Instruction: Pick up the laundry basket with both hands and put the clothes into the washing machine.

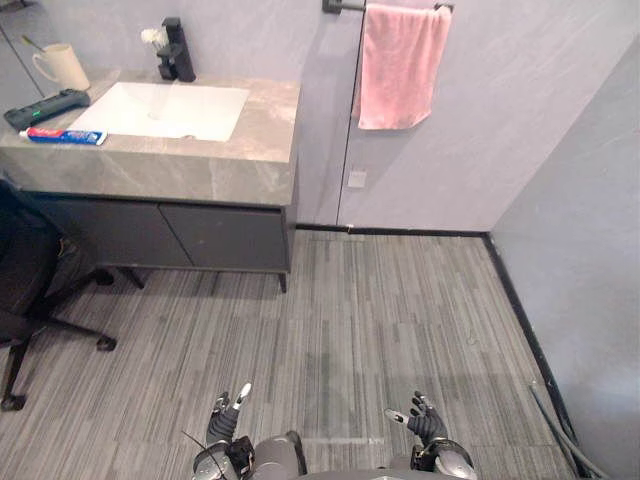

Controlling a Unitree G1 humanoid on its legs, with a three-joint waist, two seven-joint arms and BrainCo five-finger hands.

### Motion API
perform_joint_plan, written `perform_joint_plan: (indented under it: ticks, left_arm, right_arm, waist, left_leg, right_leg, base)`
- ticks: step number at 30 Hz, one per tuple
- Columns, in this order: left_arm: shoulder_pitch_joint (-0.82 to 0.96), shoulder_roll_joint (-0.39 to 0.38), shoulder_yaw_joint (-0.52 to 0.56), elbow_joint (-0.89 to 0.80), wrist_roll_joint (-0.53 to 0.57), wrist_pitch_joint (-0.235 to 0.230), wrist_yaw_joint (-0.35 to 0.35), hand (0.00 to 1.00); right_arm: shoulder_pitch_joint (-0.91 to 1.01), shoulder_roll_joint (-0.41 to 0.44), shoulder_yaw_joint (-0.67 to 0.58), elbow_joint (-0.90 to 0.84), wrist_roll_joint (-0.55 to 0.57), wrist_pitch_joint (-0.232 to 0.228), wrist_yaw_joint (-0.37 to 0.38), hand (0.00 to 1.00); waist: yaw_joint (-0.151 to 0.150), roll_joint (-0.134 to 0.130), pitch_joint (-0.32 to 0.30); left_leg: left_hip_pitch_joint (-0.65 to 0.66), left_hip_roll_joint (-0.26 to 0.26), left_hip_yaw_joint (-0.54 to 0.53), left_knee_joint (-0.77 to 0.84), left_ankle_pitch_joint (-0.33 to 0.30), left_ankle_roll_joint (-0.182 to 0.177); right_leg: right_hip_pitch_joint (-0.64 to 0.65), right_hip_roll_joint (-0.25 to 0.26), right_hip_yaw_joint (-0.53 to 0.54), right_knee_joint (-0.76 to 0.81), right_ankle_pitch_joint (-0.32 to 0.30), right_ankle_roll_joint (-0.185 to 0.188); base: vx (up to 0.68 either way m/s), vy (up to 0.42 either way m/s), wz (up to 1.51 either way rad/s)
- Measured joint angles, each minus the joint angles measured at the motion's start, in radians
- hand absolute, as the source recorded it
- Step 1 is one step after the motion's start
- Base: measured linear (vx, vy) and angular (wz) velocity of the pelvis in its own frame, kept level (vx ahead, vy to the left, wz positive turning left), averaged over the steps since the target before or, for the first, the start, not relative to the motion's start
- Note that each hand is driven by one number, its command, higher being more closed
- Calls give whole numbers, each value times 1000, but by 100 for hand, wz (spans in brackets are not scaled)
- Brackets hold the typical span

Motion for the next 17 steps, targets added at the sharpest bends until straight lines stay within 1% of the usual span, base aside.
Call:
perform_joint_plan:
  ticks: [1,3,4,5,6,7,8,9,10,11,12,13,15,17]
  left_arm:
    - [1,0,-1,0,0,0,0,0]
    - [1,-4,-8,4,-1,0,-4,0]
    - [1,-3,-7,4,-2,-2,-4,0]
    - [2,2,-8,5,-2,-1,-4,0]
    - [2,8,-6,21,-2,-1,-4,0]
    - [-2,0,-7,43,-2,-1,-4,0]
    - [2,-2,-5,49,-2,-1,-4,0]
    - [9,-19,5,53,-1,-2,-5,0]
    - [9,-24,8,75,-1,-2,-6,0]
    - [10,-24,9,86,-1,-1,-8,0]
    - [13,-27,8,92,0,-1,-16,0]
    - [13,-26,7,95,0,-1,-19,0]
    - [14,-15,7,107,0,-1,-19,0]
    - [13,-1,7,122,0,0,-19,0]
  right_arm:
    - [0,1,2,-3,0,0,0,0]
    - [-2,-1,3,-2,-1,0,1,0]
    - [-2,-1,3,3,-7,0,1,0]
    - [-2,0,4,13,-7,0,2,0]
    - [2,-5,1,42,-8,2,3,0]
    - [6,-12,-6,62,-8,3,3,0]
    - [14,-15,-8,68,-8,3,3,0]
    - [19,-34,-7,80,-10,3,4,0]
    - [18,-43,-7,99,-14,3,11,0]
    - [17,-51,-7,106,-20,3,14,0]
    - [10,-64,-8,127,-40,3,17,0]
    - [2,-72,-9,149,-45,3,17,0]
    - [-5,-76,-13,182,-47,5,17,0]
    - [-9,-82,-25,193,-46,7,17,0]
  waist:
    - [0,0,-6]
    - [-1,-2,-13]
    - [-2,-12,-19]
    - [-2,-21,-25]
    - [-2,-43,-44]
    - [-3,-19,-56]
    - [-3,-6,-69]
    - [-2,-4,-89]
    - [-1,11,-100]
    - [-2,17,-104]
    - [-4,24,-110]
    - [-8,24,-111]
    - [-3,14,-116]
    - [-7,7,-117]
  left_leg:
    - [3,3,-1,-5,0,0]
    - [4,8,-6,-20,3,-8]
    - [4,3,-7,-27,8,-21]
    - [3,-2,-7,-28,9,-25]
    - [8,-13,-25,-25,11,-35]
    - [20,-5,-41,-45,20,-49]
    - [27,-1,-46,-63,26,-57]
    - [45,6,-50,-104,45,-68]
    - [69,6,-57,-152,69,-82]
    - [80,5,-62,-176,83,-83]
    - [99,2,-73,-216,104,-92]
    - [109,1,-84,-247,121,-95]
    - [116,3,-106,-279,134,-104]
    - [125,5,-110,-293,140,-98]
  right_leg:
    - [-12,-5,-4,-31,0,-1]
    - [-31,-18,-3,-171,8,0]
    - [-29,-19,1,-272,46,-13]
    - [-27,-21,9,-322,87,-19]
    - [-4,-25,20,-389,196,31]
    - [20,-15,1,-423,203,20]
    - [27,-4,-4,-450,207,14]
    - [49,13,-12,-498,219,7]
    - [69,25,-21,-531,227,-1]
    - [77,30,-24,-544,229,-3]
    - [87,38,-32,-558,231,-5]
    - [96,49,-41,-572,232,-7]
    - [97,64,-44,-588,237,-14]
    - [108,73,-43,-603,240,-19]
  base:
    - [101,21,-5]
    - [102,-57,7]
    - [86,-110,7]
    - [123,-219,23]
    - [115,-195,32]
    - [123,-182,30]
    - [98,-116,9]
    - [118,-148,1]
    - [115,-149,4]
    - [111,-130,13]
    - [113,-127,18]
    - [105,-119,15]
    - [79,-90,3]
    - [54,-47,-4]
